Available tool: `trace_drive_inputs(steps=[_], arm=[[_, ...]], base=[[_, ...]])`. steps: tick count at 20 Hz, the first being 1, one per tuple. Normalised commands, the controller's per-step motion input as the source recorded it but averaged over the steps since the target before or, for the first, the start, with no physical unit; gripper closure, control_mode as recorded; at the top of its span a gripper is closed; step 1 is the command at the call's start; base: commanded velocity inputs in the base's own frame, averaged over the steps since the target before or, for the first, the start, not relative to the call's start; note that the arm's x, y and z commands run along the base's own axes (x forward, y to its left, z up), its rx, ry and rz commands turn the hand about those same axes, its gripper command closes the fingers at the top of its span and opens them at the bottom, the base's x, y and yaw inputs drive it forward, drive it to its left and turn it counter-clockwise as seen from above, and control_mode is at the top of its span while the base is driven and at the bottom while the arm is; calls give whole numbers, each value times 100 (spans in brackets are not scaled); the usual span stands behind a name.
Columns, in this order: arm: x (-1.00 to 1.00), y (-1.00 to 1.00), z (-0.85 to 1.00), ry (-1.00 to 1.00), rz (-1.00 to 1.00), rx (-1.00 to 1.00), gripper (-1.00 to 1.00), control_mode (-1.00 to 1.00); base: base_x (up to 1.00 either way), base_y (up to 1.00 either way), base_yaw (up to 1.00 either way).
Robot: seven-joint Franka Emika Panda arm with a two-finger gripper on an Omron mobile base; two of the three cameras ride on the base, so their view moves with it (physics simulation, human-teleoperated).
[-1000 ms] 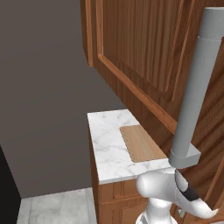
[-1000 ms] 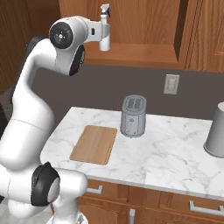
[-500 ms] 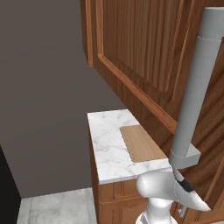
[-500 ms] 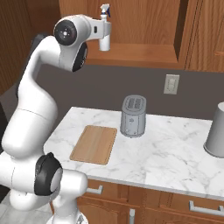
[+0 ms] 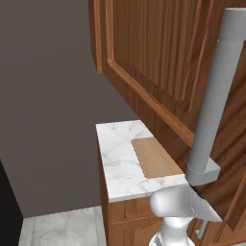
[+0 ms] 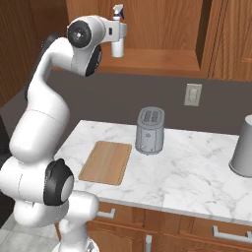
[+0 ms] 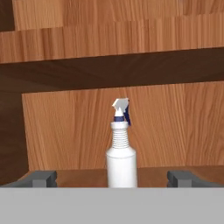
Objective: Grab the spray bottle from the cabinet, then place it next to the cutting board for sanitizing. Then grab the dish brush from the countertop next to the sink and place it next to the cutting board.
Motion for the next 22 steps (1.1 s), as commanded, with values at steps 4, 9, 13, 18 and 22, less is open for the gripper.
trace_drive_inputs(steps=[4,9,13,18,22], arm=[[39,0,0,3,0,0,-100,-100],[39,0,0,0,0,0,-100,-100],[44,0,0,0,0,0,-100,-100],[39,0,0,0,0,0,-100,-100],[33,0,0,0,0,0,-100,-100]], base=[[0,0,0],[0,0,0],[0,0,0],[0,0,0],[0,0,0]])
